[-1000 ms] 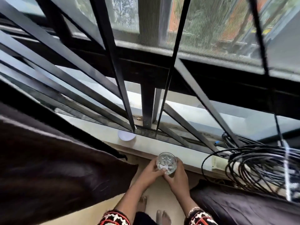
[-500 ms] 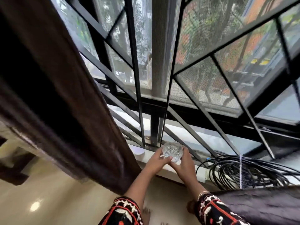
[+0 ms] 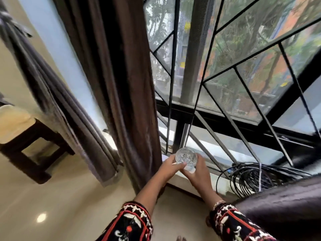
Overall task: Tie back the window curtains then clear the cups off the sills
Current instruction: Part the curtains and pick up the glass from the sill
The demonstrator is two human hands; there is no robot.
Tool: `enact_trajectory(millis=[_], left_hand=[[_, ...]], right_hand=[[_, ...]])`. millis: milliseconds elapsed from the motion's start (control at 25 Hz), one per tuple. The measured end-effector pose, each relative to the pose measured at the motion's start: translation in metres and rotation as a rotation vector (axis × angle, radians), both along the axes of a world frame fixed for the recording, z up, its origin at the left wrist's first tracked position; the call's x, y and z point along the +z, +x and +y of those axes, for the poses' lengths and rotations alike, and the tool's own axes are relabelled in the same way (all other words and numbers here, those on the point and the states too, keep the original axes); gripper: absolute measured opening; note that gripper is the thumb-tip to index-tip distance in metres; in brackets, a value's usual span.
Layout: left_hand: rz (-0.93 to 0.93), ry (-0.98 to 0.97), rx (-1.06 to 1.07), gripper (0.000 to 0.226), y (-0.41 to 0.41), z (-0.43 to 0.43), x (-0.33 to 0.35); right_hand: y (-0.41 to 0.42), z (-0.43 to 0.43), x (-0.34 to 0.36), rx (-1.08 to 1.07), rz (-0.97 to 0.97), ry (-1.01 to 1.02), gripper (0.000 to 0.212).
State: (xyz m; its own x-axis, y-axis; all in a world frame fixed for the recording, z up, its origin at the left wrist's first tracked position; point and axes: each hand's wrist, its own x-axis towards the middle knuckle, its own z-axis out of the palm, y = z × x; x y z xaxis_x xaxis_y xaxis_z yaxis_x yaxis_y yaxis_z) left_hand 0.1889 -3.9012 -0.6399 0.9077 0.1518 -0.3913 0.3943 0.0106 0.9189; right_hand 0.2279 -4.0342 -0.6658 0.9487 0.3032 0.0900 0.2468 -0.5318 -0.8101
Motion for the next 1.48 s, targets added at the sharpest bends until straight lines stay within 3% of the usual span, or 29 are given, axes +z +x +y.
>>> enact_trajectory(millis=[200,520,760,1000,1480], left_hand=[[-0.011,-0.05,0.029,0.037,-0.086,0.039,0.005],[-0.033,0.014,0.207,0.035,-0.233,0.144,0.017],[-0.037,0.063,0.395,0.04,-0.291,0.228,0.021],[-0.015,0.102,0.56,0.036,-0.302,0.344,0.017],[0.045,0.056,0.822,0.045,-0.251,0.596,0.031]], right_hand=[[-0.081,0.04,0.005,0.048,-0.001,0.009,0.061],[-0.209,0.157,0.013,0.251,0.026,0.136,0.055],[-0.24,0.258,0.016,0.459,0.028,0.132,0.064],[-0.236,0.392,0.015,0.665,0.001,0.119,0.062],[-0.172,0.664,0.032,0.859,0.047,0.051,0.057]])
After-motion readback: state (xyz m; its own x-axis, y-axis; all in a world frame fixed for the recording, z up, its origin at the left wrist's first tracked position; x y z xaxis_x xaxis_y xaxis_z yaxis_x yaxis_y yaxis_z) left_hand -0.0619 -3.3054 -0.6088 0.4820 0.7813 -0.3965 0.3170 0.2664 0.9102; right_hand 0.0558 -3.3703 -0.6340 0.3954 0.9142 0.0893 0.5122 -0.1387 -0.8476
